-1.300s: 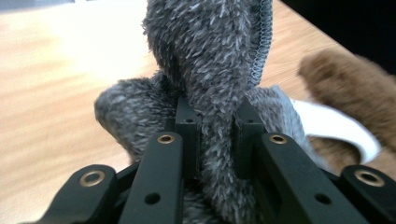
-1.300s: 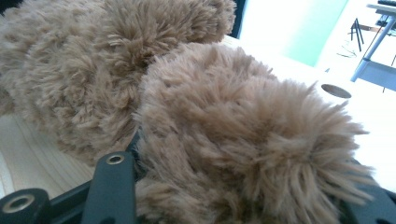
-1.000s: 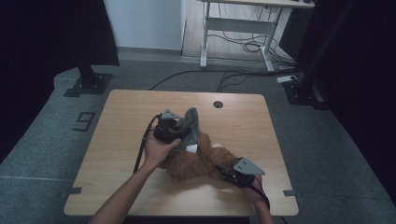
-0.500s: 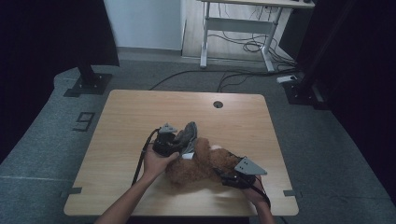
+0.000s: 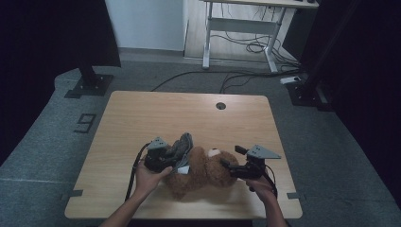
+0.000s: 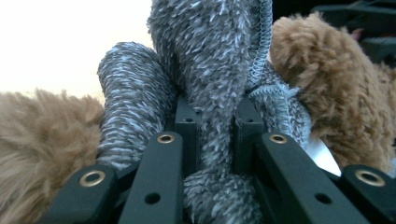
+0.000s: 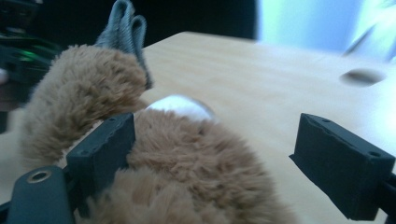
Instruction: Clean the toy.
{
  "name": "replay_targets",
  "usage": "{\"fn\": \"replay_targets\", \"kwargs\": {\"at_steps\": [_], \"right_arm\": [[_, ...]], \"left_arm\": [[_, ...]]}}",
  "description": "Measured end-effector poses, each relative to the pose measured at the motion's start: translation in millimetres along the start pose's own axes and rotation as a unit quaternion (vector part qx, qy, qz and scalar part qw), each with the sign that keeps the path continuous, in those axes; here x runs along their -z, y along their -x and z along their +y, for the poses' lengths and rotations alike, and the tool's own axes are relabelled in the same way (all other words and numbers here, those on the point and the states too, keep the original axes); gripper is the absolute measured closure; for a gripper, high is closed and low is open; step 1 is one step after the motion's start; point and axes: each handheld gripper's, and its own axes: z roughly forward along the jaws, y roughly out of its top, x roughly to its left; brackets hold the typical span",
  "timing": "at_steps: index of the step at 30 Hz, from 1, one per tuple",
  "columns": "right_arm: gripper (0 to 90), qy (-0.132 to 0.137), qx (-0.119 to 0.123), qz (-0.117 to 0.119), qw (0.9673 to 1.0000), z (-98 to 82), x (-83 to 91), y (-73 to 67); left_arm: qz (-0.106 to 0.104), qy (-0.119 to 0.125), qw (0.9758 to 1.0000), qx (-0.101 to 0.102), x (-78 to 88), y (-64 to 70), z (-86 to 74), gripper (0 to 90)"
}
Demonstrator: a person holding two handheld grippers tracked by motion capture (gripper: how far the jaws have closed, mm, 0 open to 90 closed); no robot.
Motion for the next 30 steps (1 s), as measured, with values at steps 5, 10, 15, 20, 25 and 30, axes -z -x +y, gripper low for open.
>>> {"fn": "replay_targets", "kwargs": {"at_steps": [5,10,15,20,25,30], "right_arm": [[12.9,-0.043,-0.016,0.057,0.9973,-14.8,-0.2,-3.8],[12.5,-0.108,-0.008,0.092,0.9899,-29.4,-3.2,-10.5],[32.5,-0.118,0.004,0.094,0.9886,-37.2,-6.4,-12.1],[45.3,-0.094,0.033,0.068,0.9927,-35.8,-8.1,-13.1],[48.3,-0.059,0.073,0.018,0.9954,-25.0,-17.2,-13.3],[46.9,-0.031,0.153,-0.035,0.9872,-5.1,-29.2,-12.3]], "left_arm": [[-0.017,-0.003,0.9998,-0.007,1.5,7.2,-3.5,76.6],[-0.030,-0.006,0.9994,-0.019,1.9,16.9,-4.8,76.5],[-0.028,-0.006,0.9994,-0.017,1.1,15.7,-2.8,76.5],[-0.025,-0.004,0.9997,-0.008,1.0,9.0,4.1,76.4],[-0.021,0.009,0.9997,0.004,2.6,-1.2,19.8,76.5],[-0.034,0.026,0.9990,0.011,0.7,-0.5,40.5,76.4]]}}
